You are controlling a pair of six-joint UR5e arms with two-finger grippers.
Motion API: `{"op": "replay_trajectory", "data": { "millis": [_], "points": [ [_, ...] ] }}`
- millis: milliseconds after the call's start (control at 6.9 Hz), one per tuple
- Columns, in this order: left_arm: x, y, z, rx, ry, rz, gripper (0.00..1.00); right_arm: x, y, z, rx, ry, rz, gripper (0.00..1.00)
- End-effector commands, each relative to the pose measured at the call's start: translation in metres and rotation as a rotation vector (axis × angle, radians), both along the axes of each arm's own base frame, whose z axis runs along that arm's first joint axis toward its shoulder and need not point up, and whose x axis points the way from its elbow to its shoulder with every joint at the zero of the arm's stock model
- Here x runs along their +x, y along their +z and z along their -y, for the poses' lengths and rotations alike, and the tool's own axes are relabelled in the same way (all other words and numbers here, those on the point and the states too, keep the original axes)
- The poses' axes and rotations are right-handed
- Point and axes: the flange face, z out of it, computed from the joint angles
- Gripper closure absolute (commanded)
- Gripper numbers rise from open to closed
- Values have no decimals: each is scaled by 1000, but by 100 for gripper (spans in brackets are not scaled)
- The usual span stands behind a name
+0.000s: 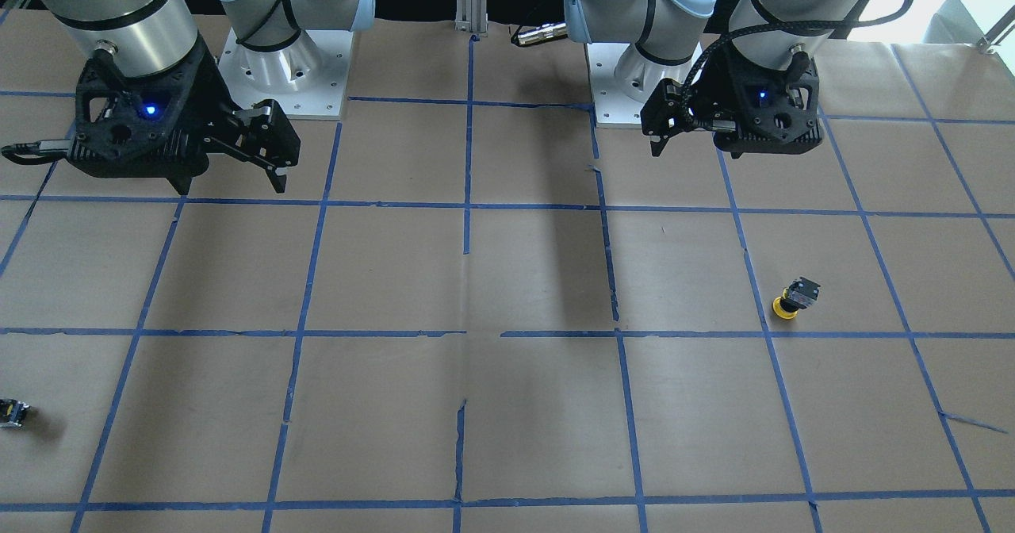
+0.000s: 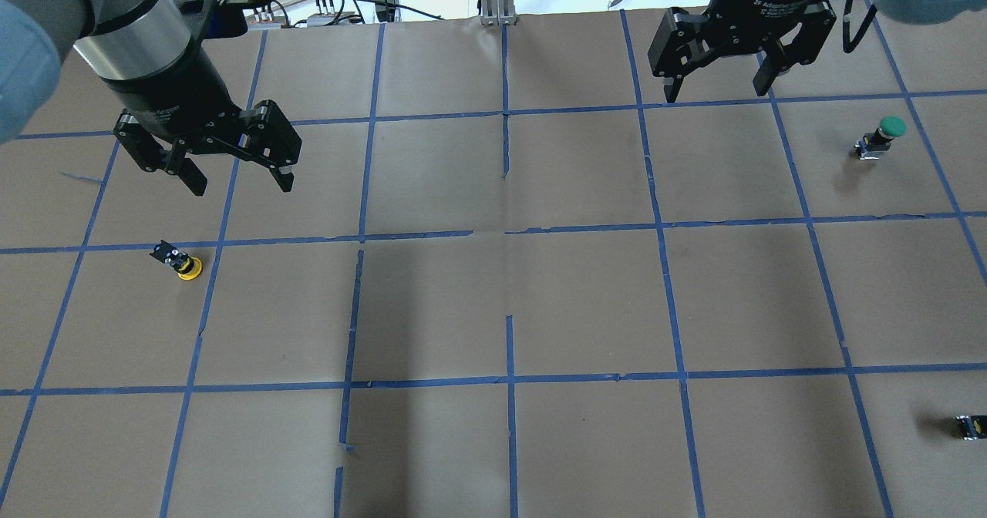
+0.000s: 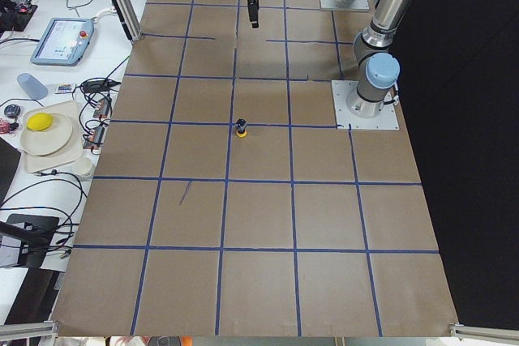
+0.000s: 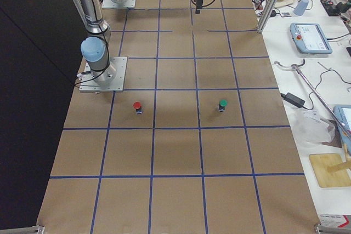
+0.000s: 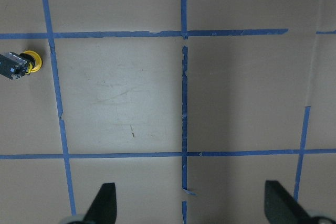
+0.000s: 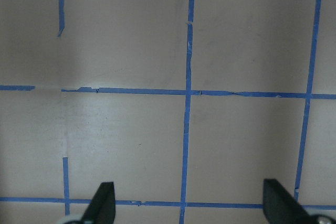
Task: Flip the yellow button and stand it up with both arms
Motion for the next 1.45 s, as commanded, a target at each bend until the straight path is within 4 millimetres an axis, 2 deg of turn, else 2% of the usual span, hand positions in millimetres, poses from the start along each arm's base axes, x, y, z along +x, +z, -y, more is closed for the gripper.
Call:
{"op": "replay_trajectory", "data": {
  "millis": [0,1304],
  "points": [
    [0,-1,0,2,0,1,0,0,0,0,0,1,0,0],
    [0,-3,0,7,-14,2,0,0,0,0,0,1,2,0]
  ]
}}
